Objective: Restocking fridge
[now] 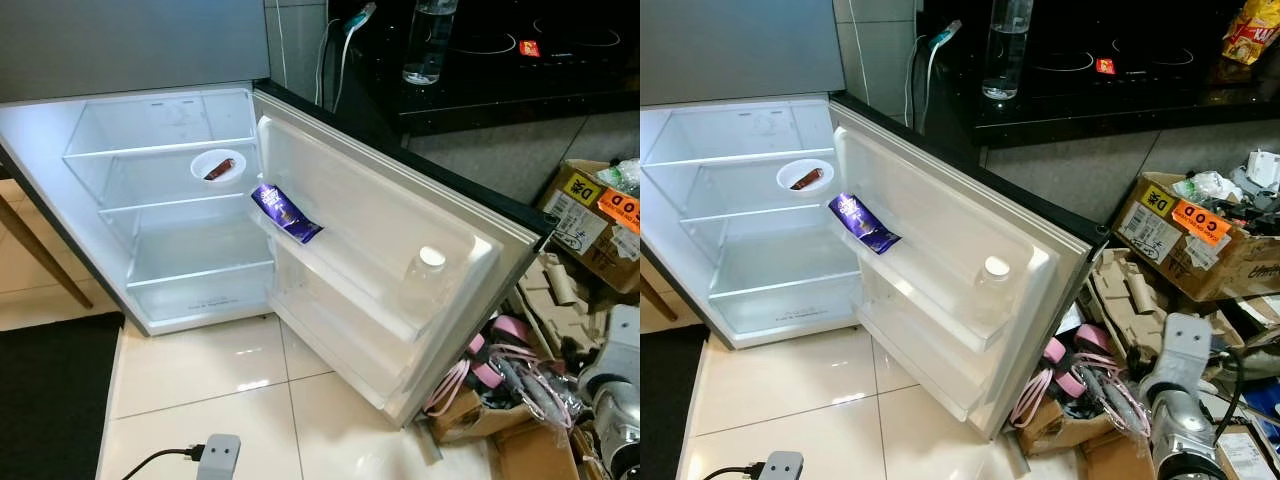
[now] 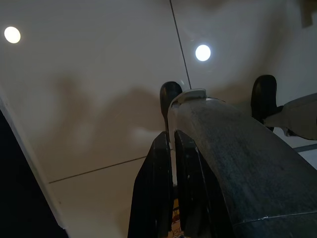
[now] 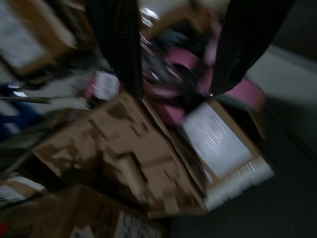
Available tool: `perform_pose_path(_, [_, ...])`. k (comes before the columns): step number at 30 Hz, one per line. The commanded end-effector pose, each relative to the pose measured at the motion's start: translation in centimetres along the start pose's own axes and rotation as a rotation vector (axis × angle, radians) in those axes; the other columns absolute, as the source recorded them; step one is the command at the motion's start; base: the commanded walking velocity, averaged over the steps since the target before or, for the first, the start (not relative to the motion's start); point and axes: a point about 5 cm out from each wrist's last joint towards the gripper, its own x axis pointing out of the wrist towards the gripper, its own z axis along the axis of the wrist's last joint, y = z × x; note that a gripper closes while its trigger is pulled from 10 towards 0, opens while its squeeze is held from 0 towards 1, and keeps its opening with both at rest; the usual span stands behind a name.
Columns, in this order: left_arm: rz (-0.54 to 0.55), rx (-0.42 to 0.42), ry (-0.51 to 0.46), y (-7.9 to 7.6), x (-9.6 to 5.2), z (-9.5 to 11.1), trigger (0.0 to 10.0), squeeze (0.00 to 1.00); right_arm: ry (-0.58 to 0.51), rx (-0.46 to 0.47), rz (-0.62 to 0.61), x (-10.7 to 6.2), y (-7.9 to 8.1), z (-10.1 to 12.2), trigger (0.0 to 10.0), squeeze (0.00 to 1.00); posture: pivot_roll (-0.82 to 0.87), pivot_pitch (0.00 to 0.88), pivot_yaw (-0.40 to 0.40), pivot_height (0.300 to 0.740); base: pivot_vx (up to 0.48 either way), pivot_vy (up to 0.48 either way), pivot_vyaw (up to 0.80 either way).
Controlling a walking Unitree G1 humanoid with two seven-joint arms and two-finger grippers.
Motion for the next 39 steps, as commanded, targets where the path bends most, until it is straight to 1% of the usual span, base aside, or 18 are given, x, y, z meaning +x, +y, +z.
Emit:
perform_pose_path(1, [0.004, -0.013, 0.054, 0.3, -0.3, -1.6, 10.0, 0.00, -0.079, 0.106, 0.018, 0.3, -0.5, 1.6, 0.0, 0.00, -0.03, 0.061, -0.020, 0.740, 0.000, 0.000, 0.00])
perform_pose_path(3, [0.004, -0.013, 0.054, 0.3, -0.3, -1.6, 10.0, 0.00, -0.091, 0.119, 0.025, 0.4, -0.4, 2.0, 0.0, 0.00, -0.03, 0.061, -0.020, 0.740, 0.000, 0.000, 0.00])
perform_pose_path(4, [0.004, -0.013, 0.052, 0.3, -0.3, -1.6, 10.0, 0.00, -0.126, 0.150, 0.076, 0.7, 0.2, 2.9, 0.0, 0.00, -0.03, 0.062, -0.021, 0.740, 0.000, 0.000, 0.00])
perform_pose_path(7, [0.003, -0.013, 0.050, 0.3, -0.3, -1.5, 10.0, 0.00, -0.173, 0.190, 0.142, 1.0, 0.9, 4.1, 0.0, 0.00, -0.03, 0.063, -0.019, 0.740, 0.000, 0.000, 0.00])
perform_pose_path(10, [0.003, -0.017, 0.048, 0.4, -0.3, -1.5, 10.0, 0.00, -0.219, 0.151, 0.295, 1.4, 3.2, 5.4, 0.0, 0.00, -0.03, 0.064, -0.020, 0.740, 0.000, 0.000, 0.00])
perform_pose_path(14, [0.001, -0.018, 0.046, 0.4, -0.3, -1.4, 10.0, 0.00, -0.230, 0.145, 0.346, 1.4, 3.9, 5.7, 0.0, 0.00, -0.03, 0.064, -0.020, 0.740, 0.000, 0.000, 0.00])
perform_pose_path(15, [0.001, -0.020, 0.046, 0.4, -0.3, -1.5, 10.0, 0.00, -0.236, 0.135, 0.400, 1.5, 4.6, 6.0, 1.1, 0.00, -0.03, 0.067, -0.021, 0.740, 0.000, 0.000, 0.00])
perform_pose_path(16, [0.000, -0.021, 0.045, 0.4, -0.3, -1.5, 10.0, 0.00, -0.239, 0.131, 0.428, 1.5, 5.0, 6.2, 10.0, 0.00, -0.03, 0.067, -0.021, 0.740, 0.000, 0.000, 0.00])
perform_pose_path(18, [0.000, -0.021, 0.045, 0.4, -0.3, -1.5, 10.0, 0.00, -0.239, 0.131, 0.428, 1.5, 5.0, 6.2, 10.0, 0.00, -0.03, 0.067, -0.021, 0.740, 0.000, 0.000, 0.00])
perform_pose_path(23, [0.000, -0.020, 0.047, 0.4, -0.4, -1.5, 10.0, 0.00, -0.242, 0.088, 0.527, 1.3, 5.9, 6.4, 10.0, 0.00, -0.03, 0.064, -0.019, 0.740, 0.000, 0.000, 0.00])
perform_pose_path(26, [0.001, -0.019, 0.047, 0.5, -0.4, -1.5, 10.0, 0.00, -0.242, 0.029, 0.704, 0.8, 7.3, 6.5, 10.0, 0.00, -0.03, 0.060, -0.020, 0.740, 0.000, 0.000, 0.00])
perform_pose_path(27, [0.001, -0.019, 0.047, 0.5, -0.4, -1.5, 10.0, 0.00, -0.242, 0.029, 0.704, 0.8, 7.3, 6.5, 10.0, 0.00, -0.03, 0.060, -0.020, 0.740, 0.000, 0.000, 0.00])
perform_pose_path(29, [0.000, -0.018, 0.046, 0.5, -0.4, -1.5, 10.0, 0.00, -0.233, 0.016, 0.805, 0.4, 7.9, 6.4, 10.0, 0.00, -0.03, 0.058, -0.018, 0.740, 0.000, 0.000, 0.00])
perform_pose_path(30, [0.000, -0.018, 0.046, 0.5, -0.4, -1.5, 10.0, 0.00, -0.233, 0.016, 0.805, 0.4, 7.9, 6.4, 10.0, 0.00, -0.03, 0.058, -0.018, 0.740, 0.000, 0.000, 0.00])
perform_pose_path(32, [-0.002, -0.016, 0.045, 0.5, -0.3, -1.4, 10.0, 0.00, -0.217, -0.008, 0.911, -0.1, 8.5, 6.3, 10.0, 0.00, -0.03, 0.055, -0.018, 0.740, 0.000, 0.000, 0.00])
perform_pose_path(33, [-0.002, -0.016, 0.045, 0.5, -0.3, -1.4, 10.0, 0.00, -0.217, -0.008, 0.911, -0.1, 8.5, 6.3, 10.0, 0.00, -0.03, 0.055, -0.018, 0.740, 0.000, 0.000, 0.00])
perform_pose_path(38, [-0.006, -0.012, 0.044, 0.4, -0.3, -1.3, 10.0, 0.00, -0.120, -0.107, 1.159, -1.7, 9.7, 5.0, 10.0, 0.00, -0.03, 0.056, -0.017, 0.740, 0.000, 0.000, 0.00])
perform_pose_path(39, [-0.006, -0.012, 0.044, 0.4, -0.3, -1.3, 10.0, 0.00, -0.120, -0.107, 1.159, -1.7, 9.7, 5.0, 10.0, 0.00, -0.03, 0.056, -0.017, 0.740, 0.000, 0.000, 0.00])
